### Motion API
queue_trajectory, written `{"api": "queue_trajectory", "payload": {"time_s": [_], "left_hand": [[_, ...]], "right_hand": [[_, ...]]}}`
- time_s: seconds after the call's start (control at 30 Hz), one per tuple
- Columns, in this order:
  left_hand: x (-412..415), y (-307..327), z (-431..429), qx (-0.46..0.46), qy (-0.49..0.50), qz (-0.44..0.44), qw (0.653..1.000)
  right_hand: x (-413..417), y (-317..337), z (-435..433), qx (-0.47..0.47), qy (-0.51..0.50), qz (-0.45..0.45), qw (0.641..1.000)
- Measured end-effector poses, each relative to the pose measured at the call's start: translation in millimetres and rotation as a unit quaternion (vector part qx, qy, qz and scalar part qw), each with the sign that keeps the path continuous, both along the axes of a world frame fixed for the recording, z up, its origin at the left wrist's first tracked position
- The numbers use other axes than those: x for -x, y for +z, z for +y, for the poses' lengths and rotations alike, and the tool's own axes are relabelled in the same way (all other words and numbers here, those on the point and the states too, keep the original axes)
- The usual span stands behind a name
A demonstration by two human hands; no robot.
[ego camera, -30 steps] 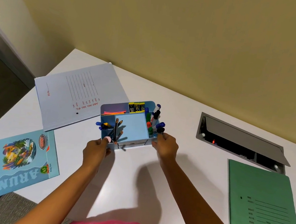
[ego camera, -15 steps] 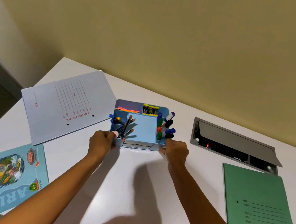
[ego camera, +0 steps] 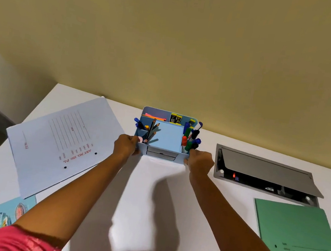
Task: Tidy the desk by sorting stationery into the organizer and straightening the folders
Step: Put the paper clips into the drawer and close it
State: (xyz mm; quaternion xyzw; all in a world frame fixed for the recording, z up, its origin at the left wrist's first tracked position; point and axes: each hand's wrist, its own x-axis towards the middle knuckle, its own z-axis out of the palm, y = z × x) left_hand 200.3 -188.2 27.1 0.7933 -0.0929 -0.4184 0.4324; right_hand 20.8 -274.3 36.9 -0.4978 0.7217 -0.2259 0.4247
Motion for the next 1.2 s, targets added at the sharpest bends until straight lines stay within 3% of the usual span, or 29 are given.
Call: {"api": "queue_trajectory", "payload": {"time_s": [0.43,0.7,0.9,1.03,1.2], "left_hand": [[-70.0,-16.2,-18.0,-0.031,0.027,-0.042,0.998],[-84.6,-26.2,-14.1,0.026,0.066,-0.022,0.997],[-78.1,-28.6,-12.8,0.037,0.092,-0.032,0.995],[-76.3,-26.4,-7.6,0.033,0.09,-0.024,0.995],[-58.0,-21.9,17.7,0.008,0.093,-0.102,0.99]], "right_hand": [[-60.2,-15.6,-9.5,0.029,0.073,-0.013,0.997],[-76.4,-20.5,-2.4,0.072,0.099,-0.005,0.992],[-78.8,-19.7,-4.5,0.051,0.088,-0.005,0.995],[-76.1,-18.0,-2.0,0.01,0.025,-0.087,0.996],[-60.9,-16.5,5.2,-0.047,-0.018,-0.138,0.989]]}}
